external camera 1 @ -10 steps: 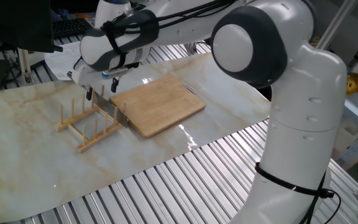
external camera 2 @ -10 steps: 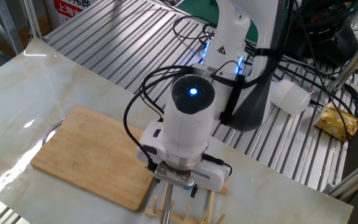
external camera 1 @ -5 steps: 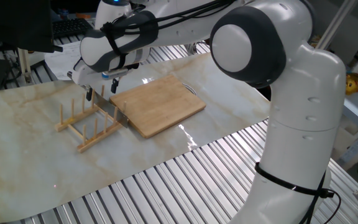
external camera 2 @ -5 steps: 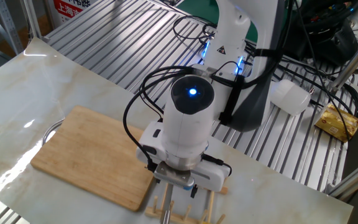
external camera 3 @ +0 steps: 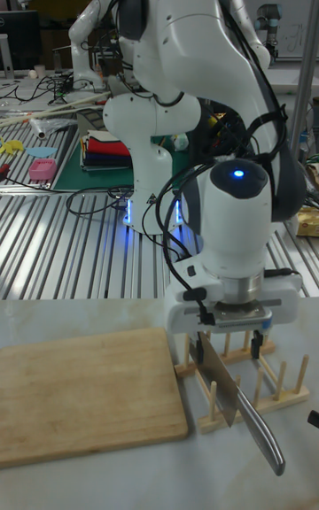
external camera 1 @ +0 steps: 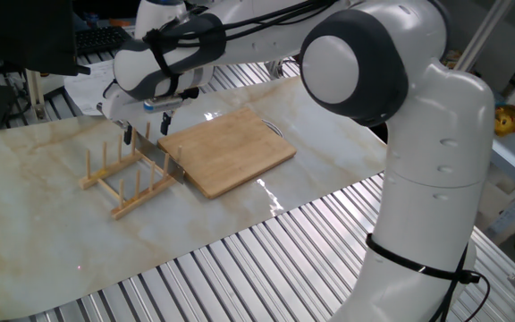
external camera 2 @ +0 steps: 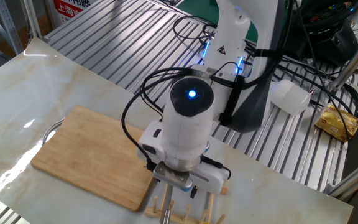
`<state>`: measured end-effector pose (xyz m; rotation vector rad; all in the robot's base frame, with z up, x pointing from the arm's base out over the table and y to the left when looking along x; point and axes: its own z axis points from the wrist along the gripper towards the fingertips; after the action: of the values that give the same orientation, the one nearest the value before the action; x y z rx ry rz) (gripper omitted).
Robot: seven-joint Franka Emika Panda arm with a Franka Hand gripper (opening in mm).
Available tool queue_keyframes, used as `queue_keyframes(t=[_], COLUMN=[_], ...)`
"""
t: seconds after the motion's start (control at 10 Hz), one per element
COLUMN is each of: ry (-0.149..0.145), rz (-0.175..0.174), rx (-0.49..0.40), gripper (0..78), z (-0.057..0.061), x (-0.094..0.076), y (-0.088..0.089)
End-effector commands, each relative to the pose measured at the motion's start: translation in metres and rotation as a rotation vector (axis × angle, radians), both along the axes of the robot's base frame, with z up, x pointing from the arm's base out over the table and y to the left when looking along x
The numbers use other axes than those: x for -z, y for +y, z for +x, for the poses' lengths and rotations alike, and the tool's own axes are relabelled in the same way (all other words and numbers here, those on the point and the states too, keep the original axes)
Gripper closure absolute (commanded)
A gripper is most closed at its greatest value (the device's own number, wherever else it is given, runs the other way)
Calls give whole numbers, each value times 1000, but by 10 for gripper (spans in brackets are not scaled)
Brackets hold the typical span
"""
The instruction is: Put the knife on the cutting board
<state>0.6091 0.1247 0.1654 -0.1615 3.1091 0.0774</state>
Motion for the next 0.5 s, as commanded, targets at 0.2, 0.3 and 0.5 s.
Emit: queue_keyframes(t=[0.2,0.3,0.5], ry=[78,75,77], rz=[-35,-40,-38], rx=[10,-2,-16], gripper=[1,1,1], z=[3,6,10], x=[4,9,16], y=[2,3,1])
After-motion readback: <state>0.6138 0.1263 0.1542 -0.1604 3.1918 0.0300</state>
